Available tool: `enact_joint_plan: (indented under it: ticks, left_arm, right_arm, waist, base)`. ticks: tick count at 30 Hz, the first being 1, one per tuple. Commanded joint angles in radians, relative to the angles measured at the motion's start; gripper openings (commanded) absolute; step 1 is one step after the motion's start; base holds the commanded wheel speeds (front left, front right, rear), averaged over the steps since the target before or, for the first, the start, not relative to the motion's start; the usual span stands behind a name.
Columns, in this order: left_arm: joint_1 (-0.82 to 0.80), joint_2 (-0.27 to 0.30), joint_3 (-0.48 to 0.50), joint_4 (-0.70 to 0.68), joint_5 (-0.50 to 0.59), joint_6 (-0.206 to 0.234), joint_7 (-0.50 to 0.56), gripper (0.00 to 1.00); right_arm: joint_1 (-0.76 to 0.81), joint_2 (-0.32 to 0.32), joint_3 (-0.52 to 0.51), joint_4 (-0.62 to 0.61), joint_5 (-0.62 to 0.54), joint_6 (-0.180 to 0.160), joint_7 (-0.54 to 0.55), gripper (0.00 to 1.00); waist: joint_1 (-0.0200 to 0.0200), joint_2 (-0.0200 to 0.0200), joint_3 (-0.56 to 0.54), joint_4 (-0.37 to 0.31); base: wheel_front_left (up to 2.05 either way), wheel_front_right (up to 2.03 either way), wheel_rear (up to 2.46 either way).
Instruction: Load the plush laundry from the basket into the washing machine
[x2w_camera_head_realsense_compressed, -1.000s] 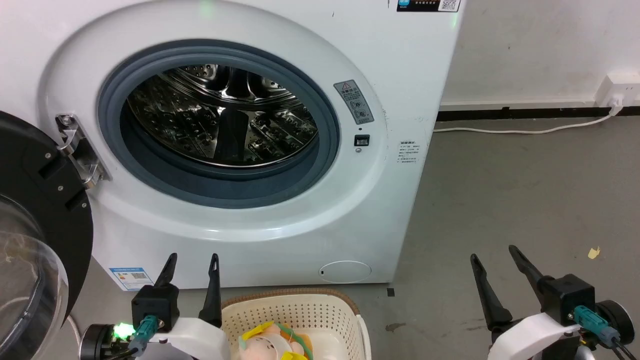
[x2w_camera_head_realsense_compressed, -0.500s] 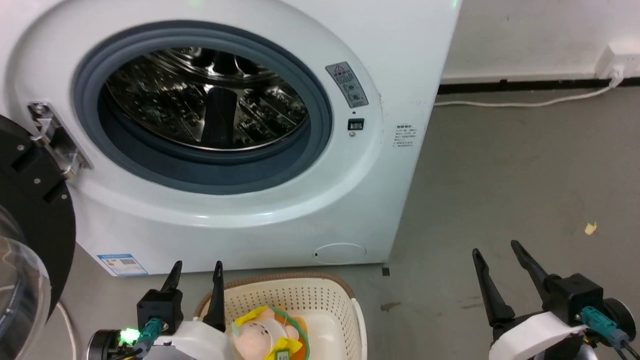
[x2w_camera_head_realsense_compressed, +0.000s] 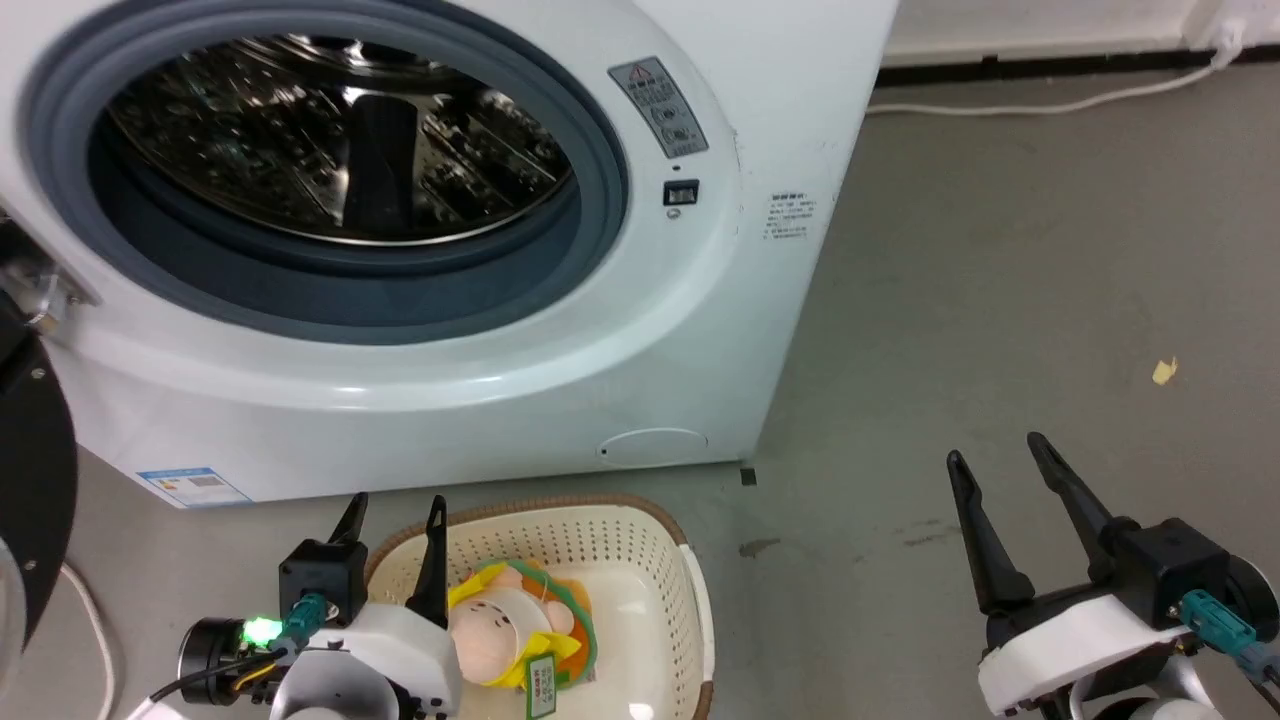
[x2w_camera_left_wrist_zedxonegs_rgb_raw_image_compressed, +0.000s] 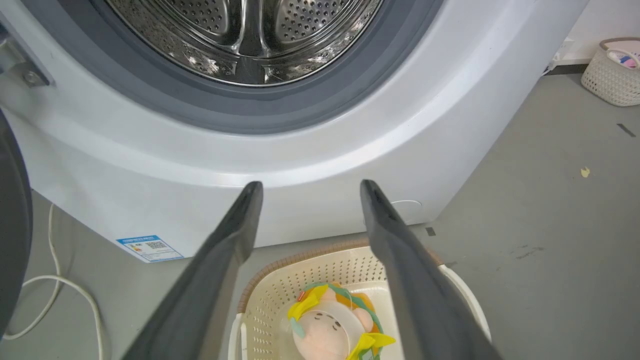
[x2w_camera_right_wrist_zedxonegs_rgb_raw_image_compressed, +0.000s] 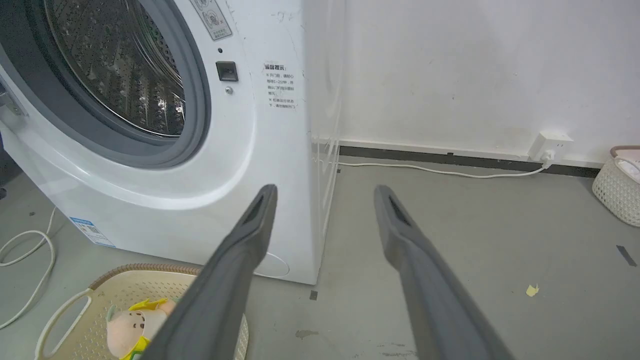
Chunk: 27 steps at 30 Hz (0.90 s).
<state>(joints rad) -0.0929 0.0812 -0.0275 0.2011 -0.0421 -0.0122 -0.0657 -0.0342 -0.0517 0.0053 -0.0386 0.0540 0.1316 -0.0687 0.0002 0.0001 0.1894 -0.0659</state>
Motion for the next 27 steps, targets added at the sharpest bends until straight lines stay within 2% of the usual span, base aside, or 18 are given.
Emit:
enact_joint_plan:
  ticks: [1, 11, 27]
  left_arm:
    - [-0.022, 0.008, -0.002, 0.02, -0.005, -0.005, -0.012, 1.0]
    - [-0.097, 0.041, -0.022, 0.187, -0.016, -0.022, -0.024, 1.0]
    - [-0.225, 0.101, -0.063, 0.42, -0.025, -0.038, 0.02, 1.0]
  right_arm:
    - [-0.021, 0.0, 0.0, -0.008, 0.003, 0.0, -0.009, 1.0]
    - [-0.046, 0.001, 0.02, -0.023, 0.015, 0.0, -0.03, 1.0]
    - [-0.087, 0.001, 0.036, -0.052, 0.037, 0.0, -0.063, 1.0]
  waist:
    - [-0.0002, -0.0001, 0.016, -0.008]
    - [-0.0002, -0.0001, 0.089, -0.038]
    - [-0.0002, -0.0001, 0.217, -0.084]
  base:
    - [0.0, 0.0, 0.0]
    - [0.0, 0.0, 0.0]
    - [0.0, 0.0, 0.0]
